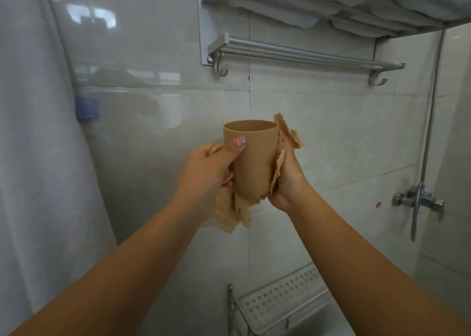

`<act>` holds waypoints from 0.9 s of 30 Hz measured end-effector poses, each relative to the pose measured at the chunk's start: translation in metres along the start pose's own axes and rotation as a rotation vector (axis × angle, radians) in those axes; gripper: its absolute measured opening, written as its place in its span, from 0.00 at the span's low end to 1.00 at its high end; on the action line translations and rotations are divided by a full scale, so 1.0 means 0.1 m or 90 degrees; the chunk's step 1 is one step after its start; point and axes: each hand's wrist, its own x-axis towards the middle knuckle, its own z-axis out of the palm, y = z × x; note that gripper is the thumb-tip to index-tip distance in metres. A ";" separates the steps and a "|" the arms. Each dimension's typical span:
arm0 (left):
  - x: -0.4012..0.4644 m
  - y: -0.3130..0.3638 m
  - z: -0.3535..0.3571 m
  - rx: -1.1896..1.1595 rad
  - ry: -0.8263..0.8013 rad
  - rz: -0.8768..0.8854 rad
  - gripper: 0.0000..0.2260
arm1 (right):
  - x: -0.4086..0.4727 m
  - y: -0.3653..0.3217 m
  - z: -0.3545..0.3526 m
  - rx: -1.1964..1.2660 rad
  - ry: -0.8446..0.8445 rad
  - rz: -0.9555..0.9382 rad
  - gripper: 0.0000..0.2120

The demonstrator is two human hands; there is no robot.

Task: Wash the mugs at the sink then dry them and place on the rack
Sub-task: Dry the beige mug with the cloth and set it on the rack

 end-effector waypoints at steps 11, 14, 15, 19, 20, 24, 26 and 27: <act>-0.05 -0.26 0.02 0.095 0.047 0.098 0.19 | -0.06 0.22 -0.05 0.133 0.090 0.162 0.22; -0.04 -0.31 0.02 0.128 0.063 0.119 0.19 | -0.05 0.24 -0.06 0.106 0.120 0.218 0.23; -0.04 -0.32 0.02 0.145 0.065 0.124 0.19 | -0.04 0.25 -0.06 0.094 0.127 0.231 0.23; -0.04 -0.36 -0.04 0.171 0.078 0.122 0.20 | -0.03 0.29 -0.09 0.006 0.149 0.260 0.25; -0.05 -0.38 -0.05 0.179 0.079 0.118 0.20 | -0.02 0.30 -0.10 -0.018 0.158 0.264 0.25; -0.05 -0.43 -0.06 0.201 0.087 0.111 0.20 | -0.01 0.30 -0.08 -0.069 0.191 0.261 0.25; -0.01 -0.46 -0.08 0.176 0.120 0.106 0.21 | -0.02 0.26 -0.03 -0.049 0.189 0.218 0.23; 0.01 -0.47 -0.09 0.165 0.137 0.095 0.21 | -0.03 0.25 0.01 -0.043 0.182 0.184 0.21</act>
